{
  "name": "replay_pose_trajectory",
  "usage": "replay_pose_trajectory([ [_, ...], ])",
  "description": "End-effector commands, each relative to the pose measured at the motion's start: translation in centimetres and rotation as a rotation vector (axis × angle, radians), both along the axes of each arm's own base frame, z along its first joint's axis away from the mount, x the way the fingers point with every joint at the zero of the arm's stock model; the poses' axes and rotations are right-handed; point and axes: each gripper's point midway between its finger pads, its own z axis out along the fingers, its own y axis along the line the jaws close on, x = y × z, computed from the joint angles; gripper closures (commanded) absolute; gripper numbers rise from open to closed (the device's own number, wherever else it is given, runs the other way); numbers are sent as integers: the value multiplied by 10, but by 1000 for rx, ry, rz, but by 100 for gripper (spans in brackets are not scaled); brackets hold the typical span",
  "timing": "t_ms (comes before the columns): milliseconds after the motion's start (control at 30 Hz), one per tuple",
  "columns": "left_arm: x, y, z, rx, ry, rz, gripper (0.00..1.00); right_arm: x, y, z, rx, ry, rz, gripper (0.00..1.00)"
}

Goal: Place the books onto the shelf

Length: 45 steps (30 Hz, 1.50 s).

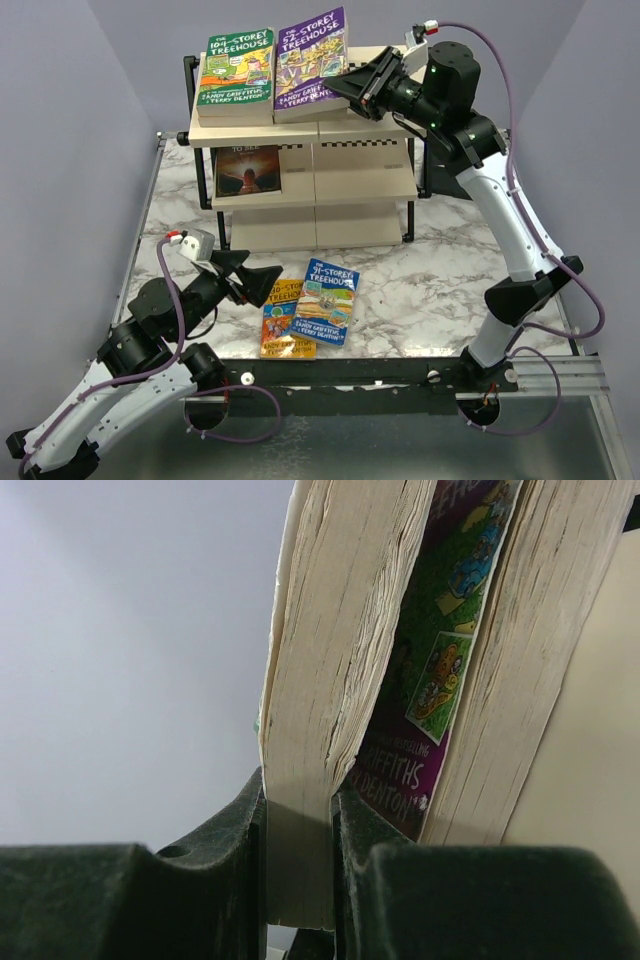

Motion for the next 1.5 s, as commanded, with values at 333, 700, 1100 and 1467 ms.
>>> replay_pose_trajectory([
  [333, -2, 0, -3, 7, -6, -10, 1, 10, 0, 13, 9, -50, -6, 60],
  [700, -2, 2, -3, 4, -8, -3, 1, 11, -18, 0, -110, -77, -94, 39],
  [1100, -2, 3, -2, 1, -10, -1, 1, 13, -47, -7, -324, -181, -202, 29],
  [1467, -1, 2, -4, 7, -6, -1, 1, 3, -59, 5, -410, -337, -206, 32],
])
